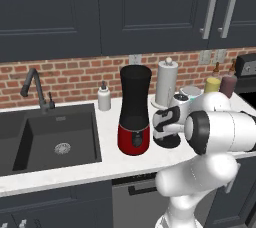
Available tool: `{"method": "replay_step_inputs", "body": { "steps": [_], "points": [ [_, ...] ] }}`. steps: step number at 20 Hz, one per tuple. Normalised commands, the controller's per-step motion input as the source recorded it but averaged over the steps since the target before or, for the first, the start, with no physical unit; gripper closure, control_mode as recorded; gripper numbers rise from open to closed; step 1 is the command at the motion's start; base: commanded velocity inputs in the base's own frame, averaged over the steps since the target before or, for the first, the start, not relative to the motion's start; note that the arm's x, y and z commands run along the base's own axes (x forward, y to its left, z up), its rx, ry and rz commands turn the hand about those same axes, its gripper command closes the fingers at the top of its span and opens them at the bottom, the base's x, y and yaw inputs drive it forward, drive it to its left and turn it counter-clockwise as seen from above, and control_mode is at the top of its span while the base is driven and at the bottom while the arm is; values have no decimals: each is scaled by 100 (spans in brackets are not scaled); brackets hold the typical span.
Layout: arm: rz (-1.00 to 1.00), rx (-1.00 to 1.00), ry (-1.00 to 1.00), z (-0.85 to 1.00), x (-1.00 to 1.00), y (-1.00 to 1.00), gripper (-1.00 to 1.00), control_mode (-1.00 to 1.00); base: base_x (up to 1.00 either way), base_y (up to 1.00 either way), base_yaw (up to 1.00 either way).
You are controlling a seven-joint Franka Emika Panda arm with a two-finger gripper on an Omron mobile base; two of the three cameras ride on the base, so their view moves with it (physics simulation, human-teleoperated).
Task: Close the lid blender by securely placing the lid on top.
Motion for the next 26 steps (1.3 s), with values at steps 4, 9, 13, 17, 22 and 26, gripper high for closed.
{"method": "replay_step_inputs", "body": {
  "steps": [4, 9, 13, 17, 22, 26],
  "points": [
    [0, 0, 0, 0, 0, 0, 100, -100, 0, 0, 0],
    [0, 0, 0, -1, -4, 0, 100, -100, 0, 0, 0],
    [0, 0, 0, 4, -6, 0, 100, -100, 0, 0, 0],
    [0, 0, -1, 29, -19, 0, 100, -100, 0, 0, 0],
    [0, 2, -8, 59, -29, 0, 100, -100, 0, 0, 0],
    [0, 1, -9, 70, -29, 0, 100, -100, 0, 0, 0]
  ]
}}
